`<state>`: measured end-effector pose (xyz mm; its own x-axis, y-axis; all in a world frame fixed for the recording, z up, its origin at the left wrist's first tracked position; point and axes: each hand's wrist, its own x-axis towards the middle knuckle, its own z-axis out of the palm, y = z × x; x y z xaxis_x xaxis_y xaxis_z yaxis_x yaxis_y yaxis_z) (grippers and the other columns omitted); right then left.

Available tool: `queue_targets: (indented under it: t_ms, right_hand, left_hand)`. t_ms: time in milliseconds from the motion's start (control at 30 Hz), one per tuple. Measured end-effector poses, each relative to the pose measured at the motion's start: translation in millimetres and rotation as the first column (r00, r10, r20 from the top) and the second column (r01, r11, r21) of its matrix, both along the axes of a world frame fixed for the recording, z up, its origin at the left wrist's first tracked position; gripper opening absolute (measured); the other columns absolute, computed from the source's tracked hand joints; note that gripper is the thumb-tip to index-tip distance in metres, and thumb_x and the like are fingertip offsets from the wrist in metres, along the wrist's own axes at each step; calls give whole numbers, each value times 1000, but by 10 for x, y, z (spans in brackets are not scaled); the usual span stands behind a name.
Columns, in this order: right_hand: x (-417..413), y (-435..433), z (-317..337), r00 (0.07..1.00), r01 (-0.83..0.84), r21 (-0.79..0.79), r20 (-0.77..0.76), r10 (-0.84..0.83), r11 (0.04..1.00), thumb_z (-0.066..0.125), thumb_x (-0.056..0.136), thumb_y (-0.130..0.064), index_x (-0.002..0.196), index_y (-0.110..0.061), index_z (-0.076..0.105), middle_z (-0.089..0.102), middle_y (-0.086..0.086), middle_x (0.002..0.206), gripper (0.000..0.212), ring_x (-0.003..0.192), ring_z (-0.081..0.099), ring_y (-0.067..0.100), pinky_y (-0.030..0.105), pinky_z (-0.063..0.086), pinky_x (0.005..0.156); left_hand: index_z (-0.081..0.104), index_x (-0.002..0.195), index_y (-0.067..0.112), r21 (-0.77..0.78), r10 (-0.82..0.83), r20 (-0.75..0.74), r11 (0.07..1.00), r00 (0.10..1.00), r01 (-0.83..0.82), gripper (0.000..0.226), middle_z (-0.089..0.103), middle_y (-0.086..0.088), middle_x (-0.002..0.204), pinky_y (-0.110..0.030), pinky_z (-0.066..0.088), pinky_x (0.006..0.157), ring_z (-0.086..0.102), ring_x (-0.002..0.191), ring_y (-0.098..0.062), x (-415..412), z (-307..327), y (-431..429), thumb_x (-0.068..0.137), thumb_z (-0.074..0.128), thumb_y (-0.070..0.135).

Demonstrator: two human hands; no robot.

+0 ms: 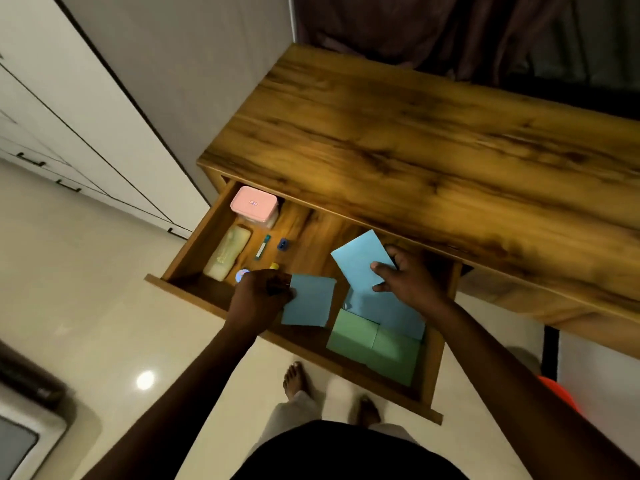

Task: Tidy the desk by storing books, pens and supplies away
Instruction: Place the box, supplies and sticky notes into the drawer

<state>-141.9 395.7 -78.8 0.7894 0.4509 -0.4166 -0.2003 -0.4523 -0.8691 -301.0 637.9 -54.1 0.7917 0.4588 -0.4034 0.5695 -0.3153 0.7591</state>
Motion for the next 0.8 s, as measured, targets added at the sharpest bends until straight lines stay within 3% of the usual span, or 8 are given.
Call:
queue_targets:
  t_ms: [100, 200, 300, 400, 533, 600, 700, 800]
  right_hand:
    - [148, 151, -121, 983, -83, -217, 141, 116, 973, 62, 98, -35, 141, -24, 55, 64, 0, 134, 45, 116, 65, 24, 47, 59, 93]
    - [258, 351, -182, 948, -153, -398, 200, 249, 905, 60, 101, -34, 149, -20, 49, 55, 3, 150, 52, 134, 55, 28, 41, 47, 108]
    - [327, 599, -258, 923, -258, -451, 147, 356, 855, 60, 101, -26, 152, -16, 45, 49, 8, 154, 54, 140, 49, 30, 34, 42, 105]
    - [386, 806, -365, 883, -369, -508, 72, 465, 779, 60, 98, -22, 145, -16, 52, 57, 9, 143, 48, 129, 57, 32, 37, 49, 98]
    - [404, 977, -461, 856, -428, -560, 0, 516, 710, 59, 95, -24, 147, -20, 50, 59, 8, 140, 53, 118, 61, 31, 40, 56, 91]
    - [410, 1006, -540, 853, -437, -573, -19, 522, 693, 59, 94, -22, 144, -21, 53, 63, 8, 134, 50, 111, 64, 30, 40, 58, 87]
    - [413, 1000, -689, 843, -439, -612, -27, 537, 658, 61, 89, -22, 140, -24, 56, 67, 6, 128, 51, 103, 67, 29, 42, 60, 86]
    - [330, 969, -721, 804, -381, -693, 77, 589, 612, 72, 84, -25, 139, -23, 56, 65, 6, 130, 57, 111, 65, 31, 42, 56, 93]
  left_hand:
    - [74, 101, 9, 16, -115, -95, 993, 989, 117, 14, 73, -7, 93, -36, 62, 71, 71, 76, -17, 241, -232, 178, 87, 77, 7]
    - [71, 85, 16, -29, -186, -230, 982, 955, 184, 13, 73, -10, 86, -38, 64, 68, 71, 67, -18, 402, -501, 279, 85, 78, 4]
    - [72, 91, 18, -69, -265, -348, 964, 899, 257, 11, 72, -10, 89, -31, 63, 63, 72, 68, -20, 505, -723, 323, 87, 77, 10]
    - [71, 92, 18, -110, -285, -404, 959, 869, 263, 11, 73, -14, 93, -41, 65, 70, 75, 74, -25, 554, -890, 339, 86, 76, 9]
    - [72, 106, 19, 6, -389, -428, 901, 816, 433, 16, 64, 3, 102, -14, 50, 59, 64, 81, -9, 584, -1064, 357, 91, 73, 17]
    - [73, 113, 19, 77, -437, -423, 855, 794, 512, 22, 62, 5, 107, -15, 45, 70, 58, 90, -7, 578, -1139, 372, 91, 72, 22]
    - [73, 110, 14, 88, -433, -408, 858, 804, 507, 20, 62, 3, 102, -22, 50, 78, 64, 96, -16, 571, -1219, 359, 90, 72, 21]
    - [70, 111, 19, 146, -437, -399, 837, 806, 527, 27, 61, 5, 107, -23, 48, 78, 61, 99, -14, 566, -1250, 326, 87, 77, 29]
